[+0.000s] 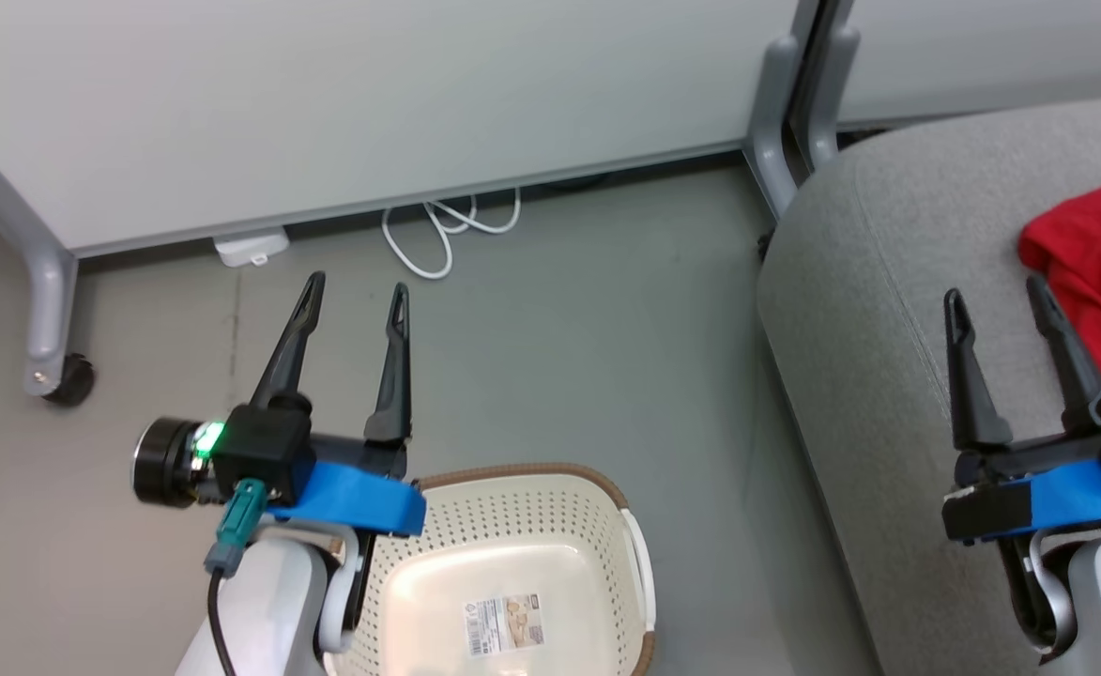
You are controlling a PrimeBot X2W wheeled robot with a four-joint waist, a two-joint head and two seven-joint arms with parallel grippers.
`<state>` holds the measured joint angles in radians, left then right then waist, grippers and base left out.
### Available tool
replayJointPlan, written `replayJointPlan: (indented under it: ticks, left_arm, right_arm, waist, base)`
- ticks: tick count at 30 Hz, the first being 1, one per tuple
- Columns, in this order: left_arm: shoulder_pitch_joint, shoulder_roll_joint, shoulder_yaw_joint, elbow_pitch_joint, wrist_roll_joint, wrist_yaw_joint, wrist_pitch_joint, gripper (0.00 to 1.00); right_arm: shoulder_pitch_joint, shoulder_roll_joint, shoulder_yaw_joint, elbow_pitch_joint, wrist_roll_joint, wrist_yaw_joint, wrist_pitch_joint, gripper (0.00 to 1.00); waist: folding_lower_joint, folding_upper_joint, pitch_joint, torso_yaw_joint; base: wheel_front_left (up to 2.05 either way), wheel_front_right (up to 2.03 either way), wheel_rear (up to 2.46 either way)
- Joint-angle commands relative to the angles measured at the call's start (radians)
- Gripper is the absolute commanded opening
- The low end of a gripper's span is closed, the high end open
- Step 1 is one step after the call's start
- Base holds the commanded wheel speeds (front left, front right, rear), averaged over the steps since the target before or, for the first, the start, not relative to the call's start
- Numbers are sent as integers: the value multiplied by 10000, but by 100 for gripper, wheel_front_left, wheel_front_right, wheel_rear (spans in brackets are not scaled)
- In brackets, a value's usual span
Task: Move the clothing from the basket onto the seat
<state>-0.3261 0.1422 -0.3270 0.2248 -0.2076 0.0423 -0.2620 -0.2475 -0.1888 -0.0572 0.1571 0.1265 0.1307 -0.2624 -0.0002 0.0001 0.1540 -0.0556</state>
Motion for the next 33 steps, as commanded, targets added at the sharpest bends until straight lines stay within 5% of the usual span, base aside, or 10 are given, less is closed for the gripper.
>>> replayJointPlan:
  ticks: [1,33]
  left_arm:
    - [378,-69,258,-53,121,-72,-41,100]
    - [3062,-839,2716,-376,1005,-1237,-37,100]
  right_arm:
    - [254,21,101,92,100,1,-34,100]
    - [2436,1002,116,597,468,1,-35,100]
  waist:
    - [2,-1,-426,329]
    - [2,-1,-1743,977]
  base:
    - [0,0,0]
    - [0,0,0]
